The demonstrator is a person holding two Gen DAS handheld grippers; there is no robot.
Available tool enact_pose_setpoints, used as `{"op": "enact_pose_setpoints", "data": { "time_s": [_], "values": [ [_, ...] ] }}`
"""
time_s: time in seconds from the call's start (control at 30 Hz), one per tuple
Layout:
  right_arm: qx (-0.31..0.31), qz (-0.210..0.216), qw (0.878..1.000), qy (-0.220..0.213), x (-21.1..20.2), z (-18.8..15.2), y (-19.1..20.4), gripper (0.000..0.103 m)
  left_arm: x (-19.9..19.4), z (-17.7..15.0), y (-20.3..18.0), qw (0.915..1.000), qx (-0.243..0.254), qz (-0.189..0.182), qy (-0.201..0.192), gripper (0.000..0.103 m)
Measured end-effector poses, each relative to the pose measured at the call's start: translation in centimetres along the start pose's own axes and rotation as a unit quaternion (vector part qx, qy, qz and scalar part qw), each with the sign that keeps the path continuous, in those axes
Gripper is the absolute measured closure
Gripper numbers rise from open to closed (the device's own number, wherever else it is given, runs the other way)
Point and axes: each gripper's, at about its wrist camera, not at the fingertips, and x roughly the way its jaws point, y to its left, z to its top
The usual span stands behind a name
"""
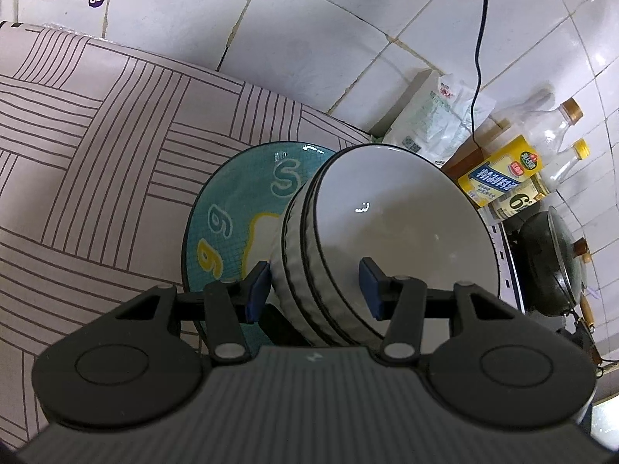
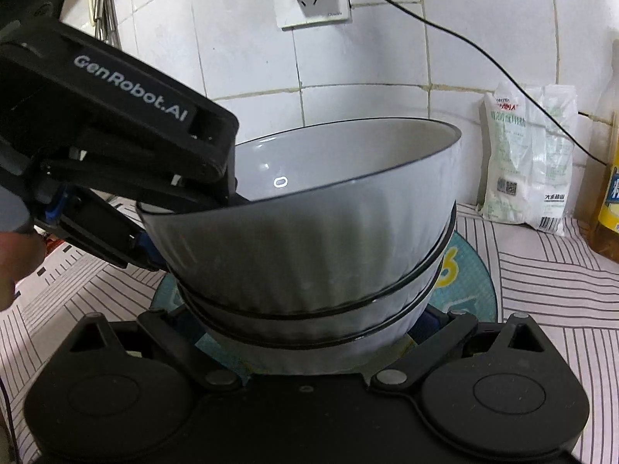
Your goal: Organize plates and bowls
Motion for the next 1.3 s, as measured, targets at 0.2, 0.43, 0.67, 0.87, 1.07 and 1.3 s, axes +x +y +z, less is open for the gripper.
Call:
{"op": "enact_pose_setpoints", "data": {
  "time_s": [0.2,0.43,0.67,0.87,1.07,1.3],
  "values": [
    [-0.014,0.003,1.0,0.003,0.4,0.2,0.0,0.002,-0.1,-0.4,-0.3,0.9998,0.003,0.008,-0.015,0.054],
    [-0.058,-0.019,0.998,0.023,1.1,0.6,1.1,0.001,-0.4,-1.1,-1.5,0.998,0.006,0.04,-0.048,0.051],
    [-0.028,-0.022,0.999,0.033,-0.3,1.3,0.8,0.001,-1.8,-1.0,-2.7,0.994,0.025,0.092,-0.054,0.048],
    [-0.089,-0.09,0.991,0.032,-3.7,0.7,3.3,0.001,-5.2,-2.1,-3.8,0.9837,0.059,0.141,-0.094,0.041],
    [-0.038,-0.096,0.994,0.043,-7.1,0.5,3.8,0.001,-8.9,-3.4,-5.0,0.9772,0.094,0.16,-0.103,0.032],
    [0.001,-0.094,0.992,0.08,-12.4,0.6,3.8,0.001,-13.7,-5.8,-7.8,0.9675,0.167,0.163,-0.097,0.015]
  ]
}}
